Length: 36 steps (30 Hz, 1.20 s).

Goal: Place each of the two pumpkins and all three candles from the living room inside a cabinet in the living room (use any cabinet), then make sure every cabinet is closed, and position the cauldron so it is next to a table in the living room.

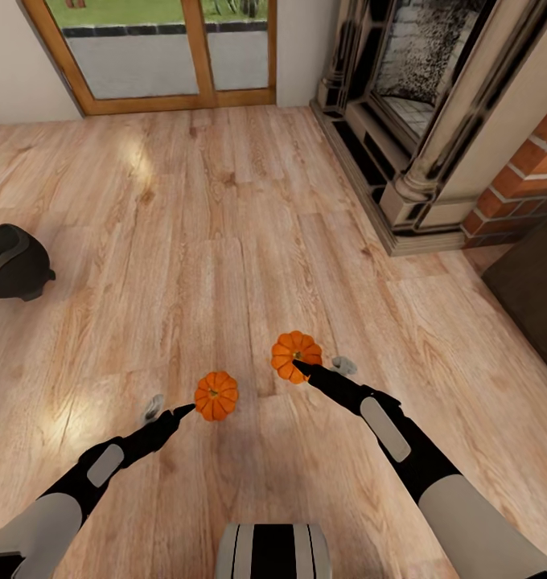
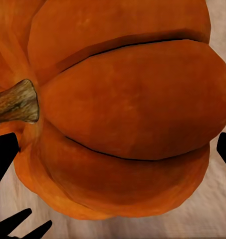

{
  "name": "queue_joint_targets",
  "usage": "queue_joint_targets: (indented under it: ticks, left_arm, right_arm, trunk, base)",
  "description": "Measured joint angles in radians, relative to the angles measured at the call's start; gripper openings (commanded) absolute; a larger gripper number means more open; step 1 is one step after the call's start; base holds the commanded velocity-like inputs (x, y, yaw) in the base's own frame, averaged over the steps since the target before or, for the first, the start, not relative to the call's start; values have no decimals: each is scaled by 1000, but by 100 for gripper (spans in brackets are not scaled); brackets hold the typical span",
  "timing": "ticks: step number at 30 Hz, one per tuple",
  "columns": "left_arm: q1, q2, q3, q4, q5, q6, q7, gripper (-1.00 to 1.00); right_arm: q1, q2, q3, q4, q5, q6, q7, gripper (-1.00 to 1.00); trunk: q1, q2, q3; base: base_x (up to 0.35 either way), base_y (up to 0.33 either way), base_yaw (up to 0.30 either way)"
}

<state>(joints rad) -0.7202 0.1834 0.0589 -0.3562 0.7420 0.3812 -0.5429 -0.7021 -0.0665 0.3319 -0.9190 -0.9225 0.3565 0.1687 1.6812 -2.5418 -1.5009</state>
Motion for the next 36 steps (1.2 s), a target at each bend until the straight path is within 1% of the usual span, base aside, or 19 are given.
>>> queue_joint_targets:
  ticks: [3, 5, 9, 28, 36]
  left_arm:
    - [0, -6, 0, -9, 0, 0, 1, 100]
    - [0, -10, 1, -35, -2, 0, 5, 100]
    - [0, -12, 2, -49, -3, 0, 8, 100]
    - [0, -11, 1, -44, -2, 1, 10, 100]
    - [0, -11, 2, -43, -2, 1, 10, 100]
  right_arm:
    - [1, -1, -5, 0, 0, 0, 0, -100]
    - [3, -4, -14, -1, 0, 0, 0, -100]
    - [4, -6, -18, -2, -1, 0, 0, -100]
    - [6, -6, -21, -3, -2, 0, 1, -100]
    - [21, -7, -22, -30, -3, 15, 2, -100]
  trunk:
    - [0, 0, 0]
    - [0, 0, 0]
    - [0, 0, 0]
    - [0, 0, 0]
    - [0, 0, 0]
  base:
    - [0, 0, 0]
    - [3, 0, 0]
    - [39, -23, 0]
    - [36, -45, 0]
    - [24, -2, 0]
